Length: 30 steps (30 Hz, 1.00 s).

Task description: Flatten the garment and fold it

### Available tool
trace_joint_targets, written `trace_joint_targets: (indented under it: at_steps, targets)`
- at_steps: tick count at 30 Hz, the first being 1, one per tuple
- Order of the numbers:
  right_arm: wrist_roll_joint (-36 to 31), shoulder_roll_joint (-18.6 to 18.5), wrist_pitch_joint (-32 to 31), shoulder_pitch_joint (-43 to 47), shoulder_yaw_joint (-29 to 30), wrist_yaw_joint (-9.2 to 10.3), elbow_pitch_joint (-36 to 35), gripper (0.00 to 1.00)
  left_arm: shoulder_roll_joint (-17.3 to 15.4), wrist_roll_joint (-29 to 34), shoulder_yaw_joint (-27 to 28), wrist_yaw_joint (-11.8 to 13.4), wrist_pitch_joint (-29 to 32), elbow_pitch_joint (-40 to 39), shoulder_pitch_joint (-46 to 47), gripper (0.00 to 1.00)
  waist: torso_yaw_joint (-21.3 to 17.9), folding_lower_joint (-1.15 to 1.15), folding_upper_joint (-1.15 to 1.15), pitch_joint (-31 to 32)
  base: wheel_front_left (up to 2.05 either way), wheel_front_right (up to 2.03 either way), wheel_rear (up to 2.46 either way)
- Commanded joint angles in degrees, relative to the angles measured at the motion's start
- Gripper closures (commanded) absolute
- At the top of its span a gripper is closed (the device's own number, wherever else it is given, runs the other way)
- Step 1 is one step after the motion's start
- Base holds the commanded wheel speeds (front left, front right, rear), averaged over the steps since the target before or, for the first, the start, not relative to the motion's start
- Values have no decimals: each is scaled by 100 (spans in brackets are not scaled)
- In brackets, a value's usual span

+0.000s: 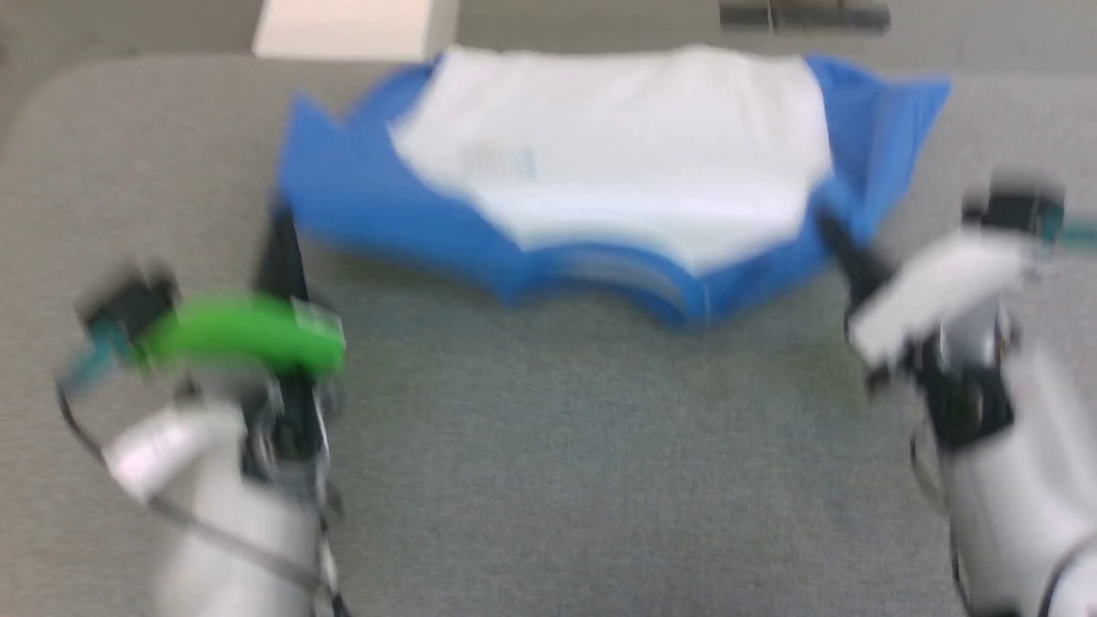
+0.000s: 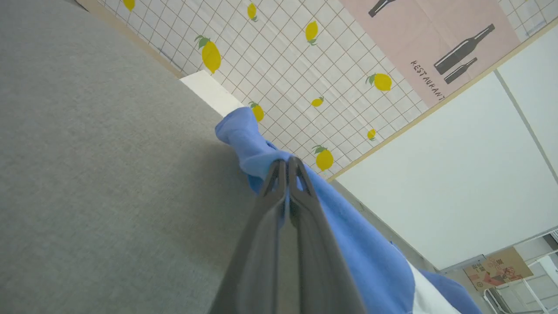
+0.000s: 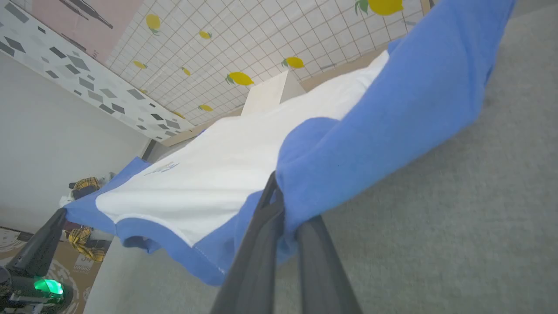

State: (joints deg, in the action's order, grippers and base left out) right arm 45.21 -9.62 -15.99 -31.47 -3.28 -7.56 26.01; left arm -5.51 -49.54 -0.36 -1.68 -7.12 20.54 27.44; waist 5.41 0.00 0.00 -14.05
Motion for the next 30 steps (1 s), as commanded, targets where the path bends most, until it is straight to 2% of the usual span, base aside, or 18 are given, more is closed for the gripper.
trace_joint_targets:
  at_steps: [1,8,12,20,22,26,27,28,29,30]
  targets:
    - [56,6,12,422,105,8,-124,100,30,-100,6,89,53,-218,-507,100,330,0,0,803,0,0,0]
    - [-421,38,-235,2229,386,8,-824,100,121,-171,-172,690,431,-1140,-2694,100,207,0,0,1223,0,0,0]
    - [-872,50,-600,2942,599,8,-1237,100,-93,79,-440,1039,919,-1321,-3401,100,168,0,0,1361,0,0,0]
    - [-1920,167,-1932,3819,896,8,-1884,100,-771,761,-1149,1693,2231,-1224,-3966,100,76,0,0,1423,0,0,0]
    - [-2140,201,-2190,3912,879,8,-1954,100,-832,792,-1235,1769,2458,-1207,-3987,100,66,0,0,1427,0,0,0]
    - [-2403,360,-2287,3934,958,8,-2085,100,-769,689,-1175,1786,2466,-1338,-3922,100,63,0,0,1404,0,0,0]
    - [-2441,399,-2258,3918,968,8,-2114,73,-758,655,-1154,1782,2471,-1358,-3897,15,65,0,0,1400,0,0,0]
    - [-2455,422,-2245,3906,949,8,-2142,40,-744,627,-1109,1776,2426,-1395,-3865,0,63,0,0,1399,0,0,0]
    - [-2439,457,-2193,3877,967,8,-2190,0,-715,573,-1036,1776,2366,-1448,-3833,0,56,0,0,1400,0,0,0]
    - [-2406,483,-2159,3854,987,8,-2227,0,-726,564,-1000,1780,2341,-1489,-3815,0,50,0,0,1401,0,0,0]
